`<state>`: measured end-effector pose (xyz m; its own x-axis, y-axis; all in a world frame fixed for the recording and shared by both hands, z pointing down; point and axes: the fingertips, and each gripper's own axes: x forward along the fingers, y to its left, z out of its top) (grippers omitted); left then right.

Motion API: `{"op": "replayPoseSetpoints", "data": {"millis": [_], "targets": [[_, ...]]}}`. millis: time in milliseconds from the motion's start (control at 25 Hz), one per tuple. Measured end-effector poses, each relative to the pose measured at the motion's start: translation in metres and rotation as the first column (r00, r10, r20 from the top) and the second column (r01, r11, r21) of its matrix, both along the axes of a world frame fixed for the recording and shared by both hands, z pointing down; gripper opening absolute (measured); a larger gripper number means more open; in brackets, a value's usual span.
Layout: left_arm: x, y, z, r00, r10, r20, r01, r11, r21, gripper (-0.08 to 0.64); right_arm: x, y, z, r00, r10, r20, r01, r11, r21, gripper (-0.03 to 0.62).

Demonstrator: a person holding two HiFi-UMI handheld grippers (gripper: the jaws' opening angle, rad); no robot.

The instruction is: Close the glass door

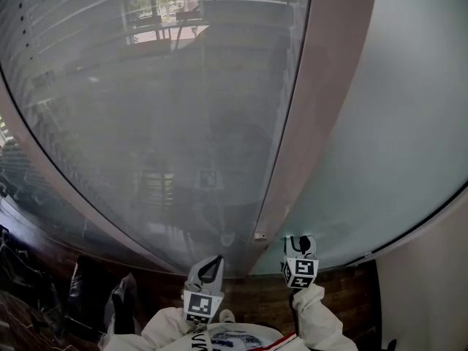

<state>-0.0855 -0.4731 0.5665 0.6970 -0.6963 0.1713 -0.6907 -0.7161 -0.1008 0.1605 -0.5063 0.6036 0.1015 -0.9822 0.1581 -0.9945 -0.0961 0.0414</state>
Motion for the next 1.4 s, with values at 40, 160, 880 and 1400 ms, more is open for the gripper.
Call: {"op": "replayPoseSetpoints", "data": {"millis": [40, 160, 880, 1400], "targets": [[0.0008, 0.0004, -0.0009, 1.000, 0.003, -0.003, -0.003, 1.000, 0.003, 0.003, -0.0001, 0.0003, 0.0000, 1.000, -0.002, 0.001, 0.002, 1.000, -0.001, 0.132], [0.0023, -0.0009, -0.0019, 1.000, 0.008, -0.007, -0.008, 1.000, 0.009, 0.003, 0.0002, -0.0003, -0.0002, 1.000, -0.002, 0.000, 0.002, 1.000, 0.000, 0.132], [0.0053, -0.0021, 0.0007, 1.000, 0.021, -0.008, -0.021, 1.000, 0.000, 0.003, 0.0015, 0.0014, -0.0010, 1.000, 0.003, 0.000, -0.003, 1.000, -0.005, 0.132], [0.0001, 0.0060, 0.0067, 1.000, 0.016, -0.006, -0.017, 1.000, -0.025, 0.003, 0.0043, 0.0035, -0.0023, 1.000, 0.012, 0.004, -0.012, 1.000, -0.004, 0.132]]}}
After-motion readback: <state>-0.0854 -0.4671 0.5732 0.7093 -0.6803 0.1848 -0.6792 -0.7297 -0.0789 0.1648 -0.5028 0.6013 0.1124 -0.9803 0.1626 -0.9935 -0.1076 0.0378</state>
